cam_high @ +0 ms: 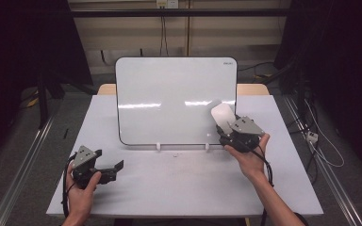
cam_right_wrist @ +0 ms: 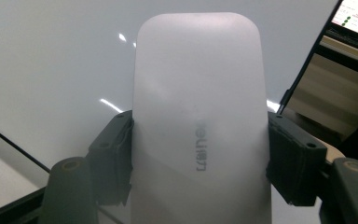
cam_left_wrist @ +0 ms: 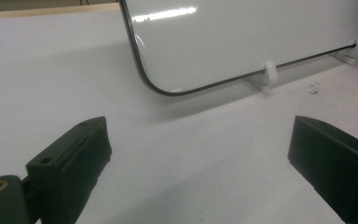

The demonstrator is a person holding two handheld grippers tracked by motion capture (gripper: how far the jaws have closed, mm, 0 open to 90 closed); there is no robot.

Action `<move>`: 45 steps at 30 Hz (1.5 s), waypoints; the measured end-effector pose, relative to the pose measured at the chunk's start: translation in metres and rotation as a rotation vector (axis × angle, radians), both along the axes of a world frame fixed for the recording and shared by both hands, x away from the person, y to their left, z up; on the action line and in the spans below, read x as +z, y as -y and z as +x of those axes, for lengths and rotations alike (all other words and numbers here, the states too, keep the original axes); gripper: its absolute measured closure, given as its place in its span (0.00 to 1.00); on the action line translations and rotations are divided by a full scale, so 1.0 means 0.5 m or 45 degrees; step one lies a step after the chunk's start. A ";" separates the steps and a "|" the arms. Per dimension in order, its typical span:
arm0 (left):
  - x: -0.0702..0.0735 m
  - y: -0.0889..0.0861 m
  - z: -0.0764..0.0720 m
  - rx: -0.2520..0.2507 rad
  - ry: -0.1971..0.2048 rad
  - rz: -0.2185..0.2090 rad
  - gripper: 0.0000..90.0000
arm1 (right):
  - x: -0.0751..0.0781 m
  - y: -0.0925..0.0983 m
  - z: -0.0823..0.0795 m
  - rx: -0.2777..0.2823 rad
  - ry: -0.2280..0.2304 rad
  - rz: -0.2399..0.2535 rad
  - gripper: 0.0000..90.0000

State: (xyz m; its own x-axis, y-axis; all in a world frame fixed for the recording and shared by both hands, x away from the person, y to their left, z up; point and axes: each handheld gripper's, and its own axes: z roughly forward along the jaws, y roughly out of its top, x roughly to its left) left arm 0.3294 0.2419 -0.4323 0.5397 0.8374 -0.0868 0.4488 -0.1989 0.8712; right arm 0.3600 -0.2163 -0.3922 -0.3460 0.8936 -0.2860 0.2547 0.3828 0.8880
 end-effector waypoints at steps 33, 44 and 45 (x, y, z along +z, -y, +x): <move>0.003 0.002 0.001 0.013 0.003 0.008 0.06 | -0.059 -0.045 0.035 -0.024 -0.035 -0.144 0.35; 0.001 0.003 -0.002 0.001 -0.002 0.007 0.06 | -0.055 -0.044 0.035 -0.027 -0.058 -0.132 0.34; 0.001 0.002 -0.002 0.000 -0.003 0.005 0.06 | -0.054 -0.043 0.035 -0.024 -0.062 -0.129 0.34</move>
State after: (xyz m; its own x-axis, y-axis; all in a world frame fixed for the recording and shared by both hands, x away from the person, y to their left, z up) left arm 0.3286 0.2410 -0.4319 0.5395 0.8377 -0.0848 0.4505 -0.2021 0.8696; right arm 0.3776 -0.1946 -0.4194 -0.3448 0.8676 -0.3584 0.3046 0.4646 0.8315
